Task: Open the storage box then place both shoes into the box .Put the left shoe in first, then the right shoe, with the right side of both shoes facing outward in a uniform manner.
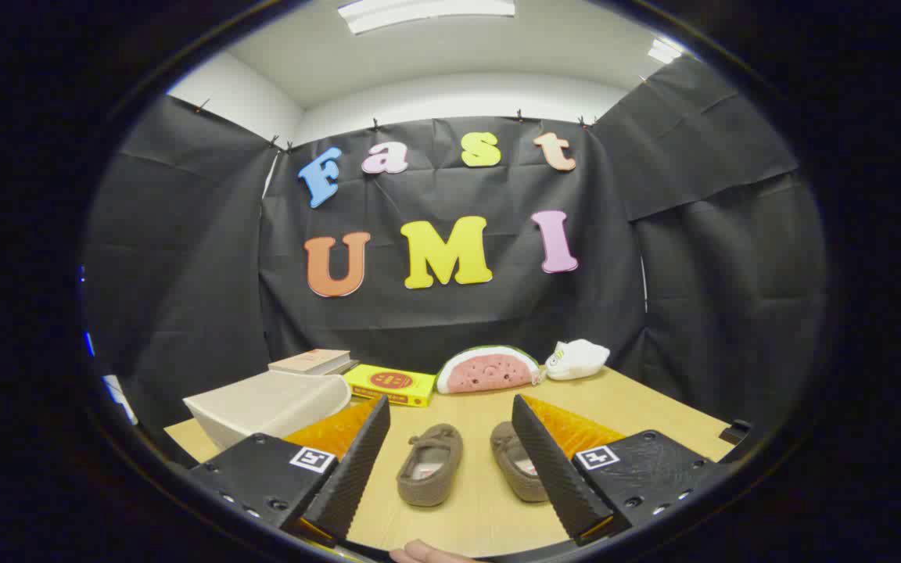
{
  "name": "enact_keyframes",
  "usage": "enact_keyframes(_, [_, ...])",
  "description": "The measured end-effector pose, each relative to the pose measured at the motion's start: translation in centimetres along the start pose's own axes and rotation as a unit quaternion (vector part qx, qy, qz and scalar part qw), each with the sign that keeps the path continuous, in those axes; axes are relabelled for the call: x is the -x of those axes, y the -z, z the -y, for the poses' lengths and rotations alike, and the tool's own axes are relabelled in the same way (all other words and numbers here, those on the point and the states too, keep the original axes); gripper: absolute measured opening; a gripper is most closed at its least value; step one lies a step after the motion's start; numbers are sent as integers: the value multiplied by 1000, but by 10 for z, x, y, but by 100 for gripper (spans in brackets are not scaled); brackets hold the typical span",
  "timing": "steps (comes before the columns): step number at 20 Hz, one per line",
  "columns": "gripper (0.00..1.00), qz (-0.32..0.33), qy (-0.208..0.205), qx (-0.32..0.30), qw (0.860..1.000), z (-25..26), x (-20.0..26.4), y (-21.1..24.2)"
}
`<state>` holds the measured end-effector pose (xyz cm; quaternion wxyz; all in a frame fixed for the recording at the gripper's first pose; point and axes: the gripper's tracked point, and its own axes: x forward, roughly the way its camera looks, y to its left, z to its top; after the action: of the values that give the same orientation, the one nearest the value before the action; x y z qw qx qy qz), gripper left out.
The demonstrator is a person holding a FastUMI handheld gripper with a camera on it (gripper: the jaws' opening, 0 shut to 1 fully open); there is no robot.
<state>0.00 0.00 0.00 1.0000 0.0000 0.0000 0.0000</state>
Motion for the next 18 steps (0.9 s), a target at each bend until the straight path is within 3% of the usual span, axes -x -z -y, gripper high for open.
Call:
enact_keyframes(15, [95, 1, 30, -12, 999, 29, 1, -2])
enact_keyframes(18, [95, -5, 7, -10, 1000, 20, -8, 3])
